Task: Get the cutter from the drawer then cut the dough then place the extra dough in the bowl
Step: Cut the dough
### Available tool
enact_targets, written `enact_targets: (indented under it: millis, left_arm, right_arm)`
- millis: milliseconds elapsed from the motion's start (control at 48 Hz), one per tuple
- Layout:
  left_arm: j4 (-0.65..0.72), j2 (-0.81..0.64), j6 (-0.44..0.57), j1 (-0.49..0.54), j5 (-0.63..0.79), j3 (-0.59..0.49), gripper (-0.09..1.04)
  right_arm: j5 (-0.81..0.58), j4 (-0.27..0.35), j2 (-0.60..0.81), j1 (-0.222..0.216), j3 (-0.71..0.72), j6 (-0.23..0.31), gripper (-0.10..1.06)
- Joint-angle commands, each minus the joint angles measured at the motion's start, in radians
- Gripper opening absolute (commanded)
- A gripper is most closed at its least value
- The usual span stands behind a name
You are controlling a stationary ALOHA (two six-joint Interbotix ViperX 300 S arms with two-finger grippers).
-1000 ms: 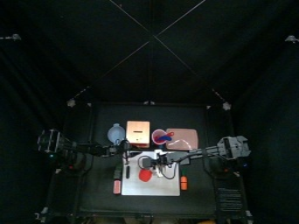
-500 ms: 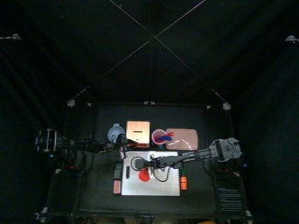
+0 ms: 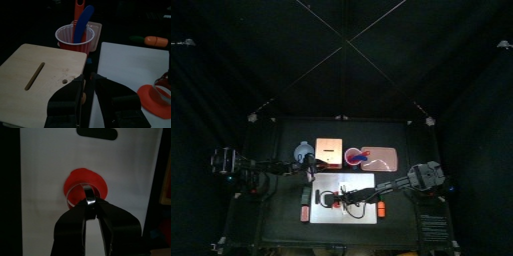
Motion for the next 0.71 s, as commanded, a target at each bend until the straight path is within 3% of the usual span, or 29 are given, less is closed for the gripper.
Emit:
enact_targets:
  millis: [21, 708]
  left_arm:
    - [-0.006, -0.011, 0.0, 0.003, -0.011, -0.009, 0.64]
    - [-0.018, -0.011, -0.002, -0.003, -0.011, 0.005, 0.64]
  right_arm:
    - [0.0, -0.005, -0.018, -0.005, -0.034, 0.002, 0.55]
    - [0.0, -0.011, 0.015, -0.006, -0.046, 0.003, 0.56]
